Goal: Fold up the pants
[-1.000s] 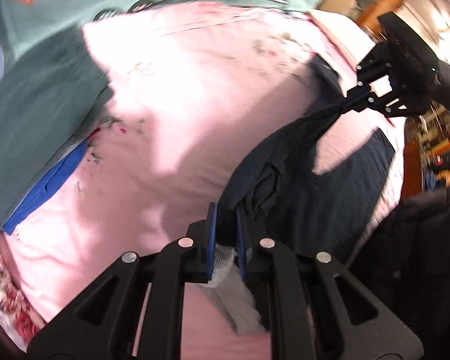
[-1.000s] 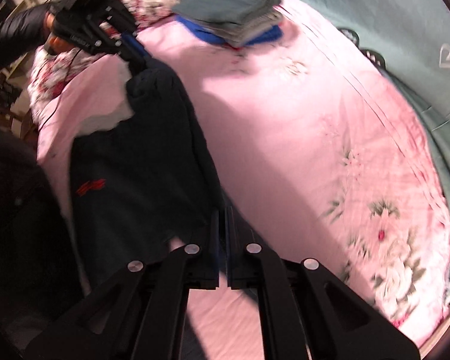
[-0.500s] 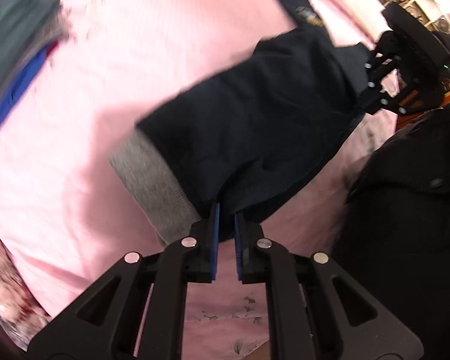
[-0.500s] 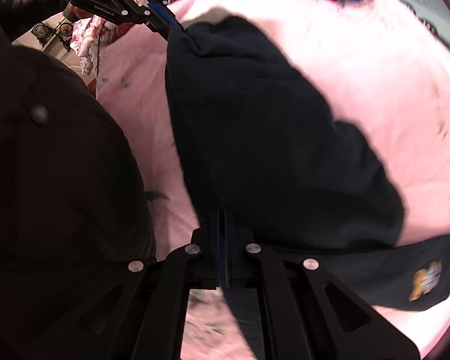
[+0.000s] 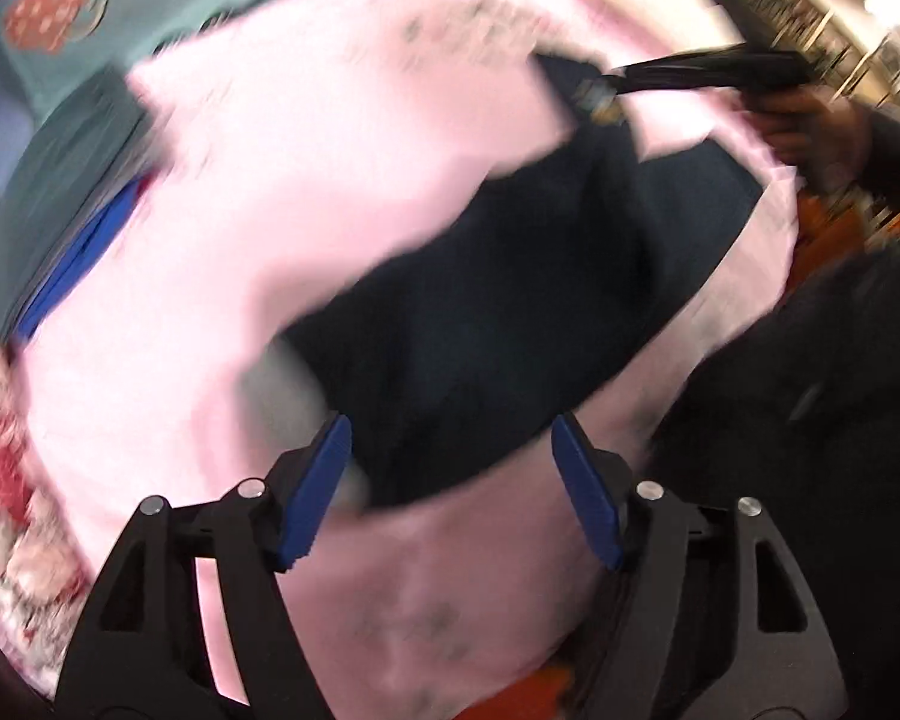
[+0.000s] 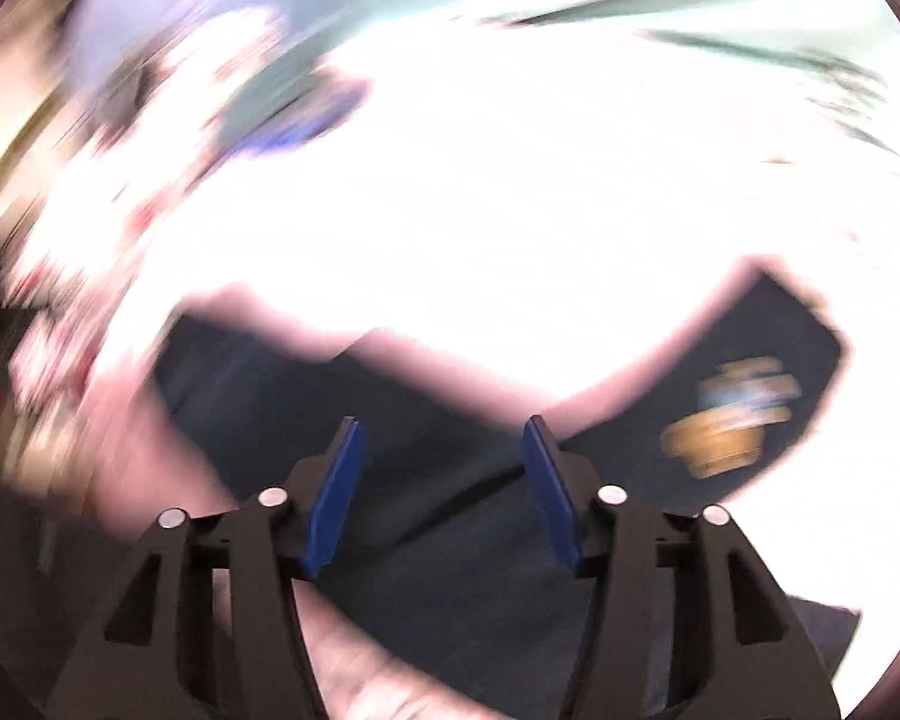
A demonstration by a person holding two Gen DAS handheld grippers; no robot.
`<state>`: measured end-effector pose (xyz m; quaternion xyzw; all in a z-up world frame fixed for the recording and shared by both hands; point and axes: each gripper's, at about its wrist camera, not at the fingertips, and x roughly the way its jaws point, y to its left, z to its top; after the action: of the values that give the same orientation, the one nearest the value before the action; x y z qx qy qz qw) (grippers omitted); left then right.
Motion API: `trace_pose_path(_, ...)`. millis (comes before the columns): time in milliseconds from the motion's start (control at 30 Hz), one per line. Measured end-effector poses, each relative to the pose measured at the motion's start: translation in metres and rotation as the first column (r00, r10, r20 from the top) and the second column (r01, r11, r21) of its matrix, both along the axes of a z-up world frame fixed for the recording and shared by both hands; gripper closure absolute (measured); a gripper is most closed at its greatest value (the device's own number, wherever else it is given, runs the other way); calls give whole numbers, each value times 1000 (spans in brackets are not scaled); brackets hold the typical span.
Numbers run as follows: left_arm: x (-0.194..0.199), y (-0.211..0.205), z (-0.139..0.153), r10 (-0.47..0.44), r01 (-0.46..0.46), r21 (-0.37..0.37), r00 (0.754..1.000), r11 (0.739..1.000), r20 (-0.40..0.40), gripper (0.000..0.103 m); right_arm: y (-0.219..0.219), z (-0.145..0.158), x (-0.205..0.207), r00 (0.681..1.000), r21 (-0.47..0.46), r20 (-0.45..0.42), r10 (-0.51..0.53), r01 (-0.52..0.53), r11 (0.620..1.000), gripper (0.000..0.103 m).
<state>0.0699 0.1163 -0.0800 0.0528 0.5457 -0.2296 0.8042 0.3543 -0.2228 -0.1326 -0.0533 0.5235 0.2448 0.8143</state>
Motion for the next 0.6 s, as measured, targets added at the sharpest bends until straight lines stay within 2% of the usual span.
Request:
trace_pose_path(67, 17, -32, -1, -10, 11, -104, 1000, 995, 13, 31, -13, -18, 43, 976, -18, -36, -213, 212, 977, 46)
trace_pose_path(100, 27, -54, -9, -28, 28, -141, 1000, 990, 2, 31, -16, -26, 56, 959, -25, -56, -277, 276, 961, 46)
trace_pose_path(167, 40, -84, -30, -39, 35, -157, 999, 987, -19, 32, -13, -49, 79, 922, -98, -66, -382, 375, 922, 46)
trace_pose_path(267, 60, -126, -70, -52, 26, -208, 991, 978, -123, 34, -9, -74, 91, 899, -192, -71, -431, 412, 891, 46)
trace_pose_path(367, 61, -156, -95, -71, 29, -224, 981, 974, -181, 34, -4, -94, 89, 902, -251, -80, -425, 394, 884, 46)
trace_pose_path(400, 57, -164, -103, -79, 35, -219, 977, 975, -200, 38, -6, -96, 86, 904, -249, -66, -422, 394, 885, 47)
trace_pose_path(433, 54, -168, -107, -89, 42, -216, 974, 975, -209, 42, -6, -96, 84, 909, -252, -51, -414, 390, 886, 52)
trace_pose_path(467, 51, -173, -110, -97, 51, -212, 972, 976, -212, 44, -6, -96, 84, 913, -240, -50, -405, 383, 892, 64)
trace_pose_path(500, 48, -178, -112, -104, 61, -201, 972, 978, -211, 52, -7, -96, 79, 915, -225, -57, -400, 379, 898, 74)
trace_pose_path(533, 46, -180, -114, -105, 70, -175, 974, 982, -200, 63, -11, -94, 79, 917, -195, -89, -388, 366, 910, 100)
trace_pose_path(567, 45, -181, -115, -99, 70, -155, 977, 985, -188, 68, -14, -94, 81, 916, -179, -107, -387, 365, 914, 99)
trace_pose_path(600, 47, -181, -114, -91, 63, -152, 978, 986, -186, 77, -22, -89, 81, 914, -158, -115, -390, 371, 915, 99)
